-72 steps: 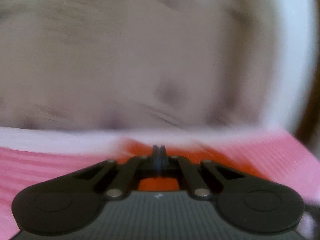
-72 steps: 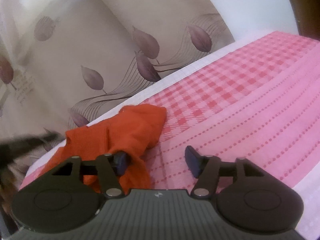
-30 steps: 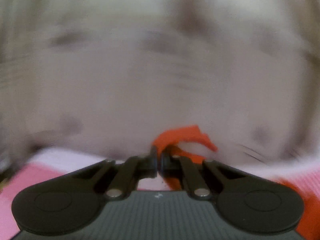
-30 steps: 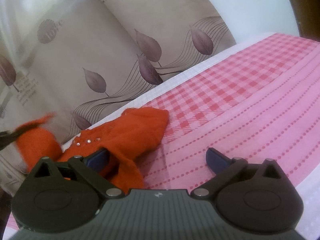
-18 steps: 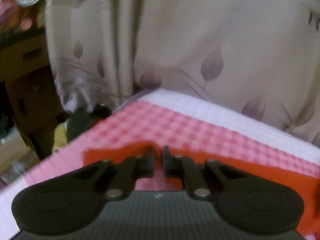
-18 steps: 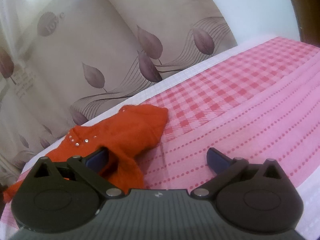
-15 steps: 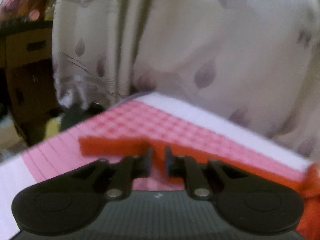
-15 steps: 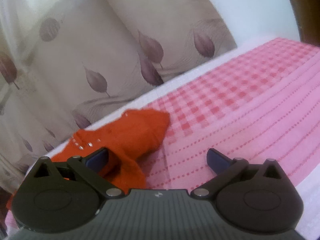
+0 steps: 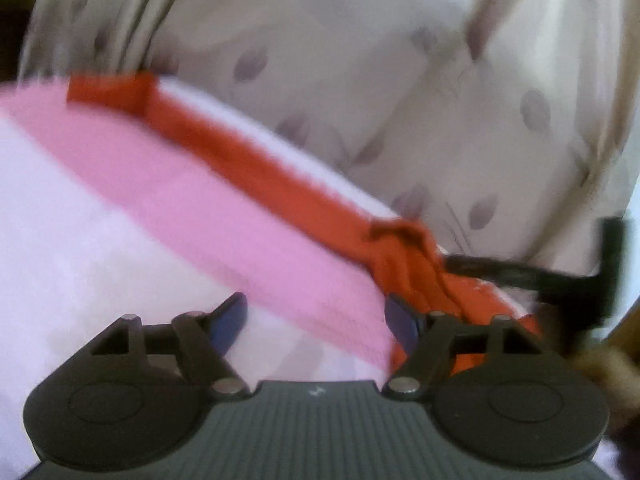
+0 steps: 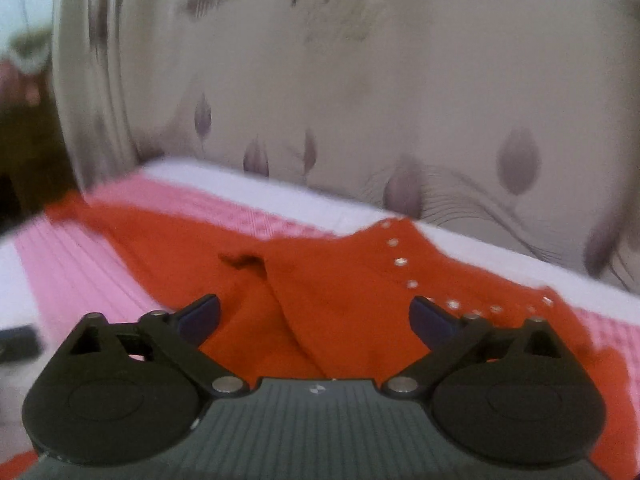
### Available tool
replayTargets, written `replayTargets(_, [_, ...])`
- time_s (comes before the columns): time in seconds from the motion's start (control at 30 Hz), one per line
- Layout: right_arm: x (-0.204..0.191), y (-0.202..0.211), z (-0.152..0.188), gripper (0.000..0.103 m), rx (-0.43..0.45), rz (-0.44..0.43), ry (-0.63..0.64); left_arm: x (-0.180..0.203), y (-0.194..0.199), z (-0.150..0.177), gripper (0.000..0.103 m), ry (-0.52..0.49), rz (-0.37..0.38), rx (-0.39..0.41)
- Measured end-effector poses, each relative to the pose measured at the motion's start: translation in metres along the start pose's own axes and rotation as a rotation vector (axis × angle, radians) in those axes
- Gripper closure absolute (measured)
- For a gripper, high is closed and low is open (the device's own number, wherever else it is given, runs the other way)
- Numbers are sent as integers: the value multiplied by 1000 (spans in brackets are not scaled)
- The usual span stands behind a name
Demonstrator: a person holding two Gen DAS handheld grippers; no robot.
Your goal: Fold small clothes
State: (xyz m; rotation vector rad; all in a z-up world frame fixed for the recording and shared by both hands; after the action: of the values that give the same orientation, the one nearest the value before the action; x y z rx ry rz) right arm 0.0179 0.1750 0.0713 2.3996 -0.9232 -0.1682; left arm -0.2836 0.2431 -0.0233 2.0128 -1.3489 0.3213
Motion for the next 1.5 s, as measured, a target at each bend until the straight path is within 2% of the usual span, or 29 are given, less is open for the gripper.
replayTargets(0.07, [-5, -22, 2, 43, -71, 88, 77, -10, 3, -1, 27, 60, 15, 24])
replayTargets(0.1, [0, -26, 2, 84, -85, 130, 83, -10, 5, 0, 27, 70, 21, 31])
replayTargets(0.13, [15, -21, 2, 101, -70, 158, 44, -10, 6, 1, 27, 73, 23, 34])
replayTargets(0.2, [52, 9, 3, 101, 24, 212, -47, -9, 5, 2, 27, 67, 16, 31])
replayTargets(0.3, [121, 64, 17, 101, 115, 322, -178, -9, 4, 1, 23, 63, 24, 26])
replayTargets(0.37, [175, 101, 34, 101, 140, 401, -264, -8, 4, -1, 22, 57, 23, 21])
replayTargets(0.43, [227, 128, 57, 101, 127, 454, -358, -5, 2, 0, 21, 53, 16, 20])
replayTargets(0.53, [298, 154, 107, 100, 79, 518, -521, -4, 2, 1, 21, 52, 14, 19])
replayTargets(0.7, [377, 187, 206, 99, 71, 626, -878, -8, 0, -3, 20, 35, 16, 6])
replayTargets(0.77, [391, 205, 237, 81, 121, 655, -980, -9, 1, -3, 20, 36, 18, 7])
replayTargets(0.8, [391, 215, 250, 77, 177, 631, -1039, -9, 1, -3, 20, 37, 21, 8])
replayTargets(0.83, [391, 230, 262, 52, 228, 601, -1103, -11, 0, -4, 20, 39, 27, 8])
replayTargets(0.87, [386, 246, 272, 37, 282, 576, -1148, -12, 1, -4, 20, 38, 35, 6])
replayTargets(0.9, [372, 256, 274, 18, 322, 560, -1158, -11, 1, -5, 20, 32, 45, -1])
replayTargets(0.97, [340, 275, 274, 15, 331, 506, -1118, -7, 3, -5, 20, -7, 71, -48])
replayTargets(1.0, [319, 281, 270, 15, 312, 428, -1085, -4, 6, -5, 20, -37, 91, -83])
replayTargets(1.03, [301, 283, 267, 14, 292, 324, -1056, 1, 10, -4, 20, -62, 108, -108])
replayTargets(1.13, [213, 273, 260, 15, 144, -44, -954, 10, 26, 2, 20, -127, 173, -182])
replayTargets(1.2, [158, 263, 259, 14, 82, -192, -917, 8, 32, 4, 20, -112, 194, -232])
replayTargets(1.23, [136, 257, 258, 14, 41, -233, -901, 6, 35, 5, 20, -91, 211, -252])
replayTargets(1.33, [77, 237, 247, 14, -25, -311, -849, -2, 43, 5, 20, -63, 235, -285])
replayTargets(1.4, [50, 225, 236, 11, -64, -246, -788, -4, 46, 7, 20, -55, 247, -308])
replayTargets(1.43, [39, 220, 230, 1, -66, -205, -769, -5, 46, 10, 20, -61, 253, -320])
replayTargets(1.5, [23, 217, 217, 0, -84, -163, -741, -5, 48, 16, 20, -81, 264, -335])
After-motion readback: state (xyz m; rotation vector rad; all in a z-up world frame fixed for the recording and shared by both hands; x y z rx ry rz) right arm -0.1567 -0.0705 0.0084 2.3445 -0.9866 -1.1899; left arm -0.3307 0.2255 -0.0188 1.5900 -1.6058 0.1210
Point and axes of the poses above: each gripper's, at about its wrist camera, not at the fingertips, and y roughly against the way its jaws point, x to its right, z to its underside, the point moved 2 cm from there along -y, roughly the way its jaws point, and after that the axes turned 1 degree about z, right-handed, at the moved point
